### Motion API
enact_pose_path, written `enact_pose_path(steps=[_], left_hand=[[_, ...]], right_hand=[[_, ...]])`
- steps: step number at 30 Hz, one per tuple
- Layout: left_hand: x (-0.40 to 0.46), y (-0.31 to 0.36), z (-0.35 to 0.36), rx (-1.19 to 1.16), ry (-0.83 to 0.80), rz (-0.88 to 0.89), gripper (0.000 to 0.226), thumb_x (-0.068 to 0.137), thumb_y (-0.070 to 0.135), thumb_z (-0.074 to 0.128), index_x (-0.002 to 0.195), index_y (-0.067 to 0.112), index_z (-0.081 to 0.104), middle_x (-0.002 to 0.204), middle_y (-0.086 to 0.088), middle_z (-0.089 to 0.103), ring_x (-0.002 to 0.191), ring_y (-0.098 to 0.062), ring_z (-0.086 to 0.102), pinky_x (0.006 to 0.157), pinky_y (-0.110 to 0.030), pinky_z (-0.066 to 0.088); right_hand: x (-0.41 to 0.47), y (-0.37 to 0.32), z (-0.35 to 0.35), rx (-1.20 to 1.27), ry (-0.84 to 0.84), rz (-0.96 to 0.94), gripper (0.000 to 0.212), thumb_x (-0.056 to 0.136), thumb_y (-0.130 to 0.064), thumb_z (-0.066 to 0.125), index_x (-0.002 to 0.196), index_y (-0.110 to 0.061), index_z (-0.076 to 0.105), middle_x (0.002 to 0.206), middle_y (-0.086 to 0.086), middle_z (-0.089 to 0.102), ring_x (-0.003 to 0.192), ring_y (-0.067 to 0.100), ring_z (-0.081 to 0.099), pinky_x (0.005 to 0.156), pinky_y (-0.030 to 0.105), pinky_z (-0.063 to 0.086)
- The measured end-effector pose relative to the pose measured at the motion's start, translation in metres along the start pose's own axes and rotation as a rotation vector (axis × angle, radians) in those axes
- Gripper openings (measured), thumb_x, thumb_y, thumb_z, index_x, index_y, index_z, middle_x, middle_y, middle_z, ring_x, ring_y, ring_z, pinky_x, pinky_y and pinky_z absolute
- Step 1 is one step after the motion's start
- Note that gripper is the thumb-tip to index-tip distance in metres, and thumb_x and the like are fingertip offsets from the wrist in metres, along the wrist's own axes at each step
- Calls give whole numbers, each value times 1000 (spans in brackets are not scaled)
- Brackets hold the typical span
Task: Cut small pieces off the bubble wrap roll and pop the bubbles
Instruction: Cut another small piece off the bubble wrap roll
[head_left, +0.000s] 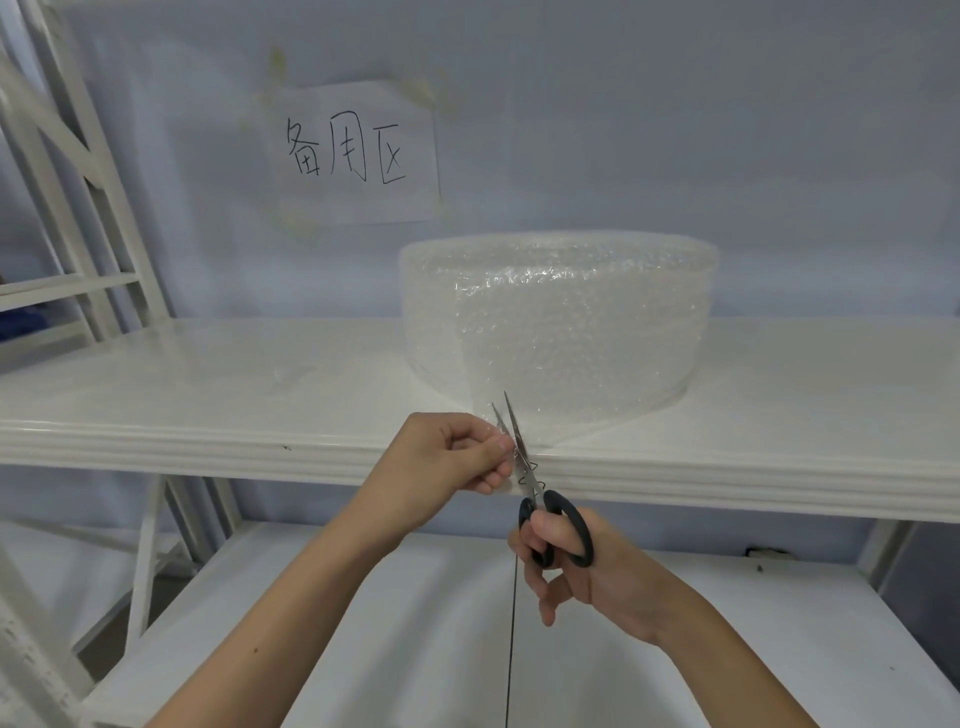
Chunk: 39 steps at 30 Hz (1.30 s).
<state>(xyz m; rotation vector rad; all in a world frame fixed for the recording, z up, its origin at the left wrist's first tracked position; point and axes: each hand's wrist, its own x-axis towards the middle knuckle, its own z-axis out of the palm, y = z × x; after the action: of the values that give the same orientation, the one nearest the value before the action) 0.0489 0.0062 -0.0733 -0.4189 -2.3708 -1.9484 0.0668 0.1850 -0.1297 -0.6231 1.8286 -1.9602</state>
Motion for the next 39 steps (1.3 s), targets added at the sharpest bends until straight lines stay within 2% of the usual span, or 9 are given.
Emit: enact_pose_path(steps=[6, 14, 26, 28, 30, 32, 34, 36, 39], left_hand=[[0, 1, -2, 12, -17, 1, 14, 92, 10, 65, 85, 0, 71, 68, -5, 70, 59, -11, 61, 62, -19, 53], [-6, 0, -2, 33, -56, 11, 18, 92, 10, 65, 86, -5, 72, 66, -2, 70, 60, -11, 61, 63, -20, 53], [-11, 6, -4, 95, -112, 50, 15, 92, 9, 64, 80, 8, 73, 69, -6, 70, 61, -10, 63, 64, -21, 54], [-11, 8, -6, 117, -126, 53, 14, 92, 12, 65, 82, 5, 74, 72, -7, 71, 62, -9, 63, 66, -23, 55], [-11, 12, -9, 145, -128, 46, 28, 90, 29, 65, 85, 4, 76, 76, -5, 74, 66, -10, 66, 71, -24, 58], [-11, 16, -11, 168, -67, 26, 49, 86, 51, 56, 86, 6, 78, 80, -3, 77, 71, -11, 69, 76, -26, 59], [-7, 19, -13, 142, 49, 28, 54, 89, 56, 51, 85, 8, 77, 79, -4, 76, 72, -13, 71, 77, -28, 60], [-1, 21, -12, 106, 137, 56, 46, 93, 47, 54, 84, 7, 74, 74, -4, 73, 69, -15, 69, 76, -31, 60], [5, 23, -7, 146, 135, 90, 28, 94, 29, 61, 80, 6, 69, 67, -2, 67, 63, -13, 64, 71, -33, 59]], right_hand=[[-1, 1, -3, -18, 7, -14, 35, 79, -38, 62, 74, -5, 51, 73, 6, 45, 57, 18, 47, 53, 33, 50], [-1, -12, -1, -41, 46, -27, 34, 87, -32, 51, 55, -21, 53, 70, 5, 44, 53, 18, 44, 46, 31, 46], [8, -15, 7, -2, 76, -91, 32, 88, -37, 56, 64, -17, 60, 71, 3, 48, 51, 16, 48, 45, 30, 49], [9, -15, 10, 10, 84, -97, 31, 87, -37, 56, 66, -15, 59, 70, 2, 48, 51, 16, 48, 46, 30, 49], [9, -15, 13, 15, 101, -97, 32, 88, -36, 56, 63, -15, 59, 71, 3, 48, 51, 17, 48, 46, 30, 50], [10, -15, 16, 16, 114, -100, 37, 93, -31, 56, 58, -19, 58, 73, 5, 47, 51, 17, 47, 46, 30, 49], [11, -14, 18, 20, 126, -85, 45, 100, -15, 47, 56, -21, 56, 74, 7, 45, 51, 17, 45, 46, 31, 49], [12, -13, 20, 34, 138, -64, 50, 100, -3, 35, 56, -19, 54, 75, 8, 43, 51, 18, 44, 45, 30, 48], [12, -13, 22, 56, 147, -64, 50, 100, -5, 37, 56, -19, 55, 72, 5, 45, 51, 18, 44, 46, 30, 48]])
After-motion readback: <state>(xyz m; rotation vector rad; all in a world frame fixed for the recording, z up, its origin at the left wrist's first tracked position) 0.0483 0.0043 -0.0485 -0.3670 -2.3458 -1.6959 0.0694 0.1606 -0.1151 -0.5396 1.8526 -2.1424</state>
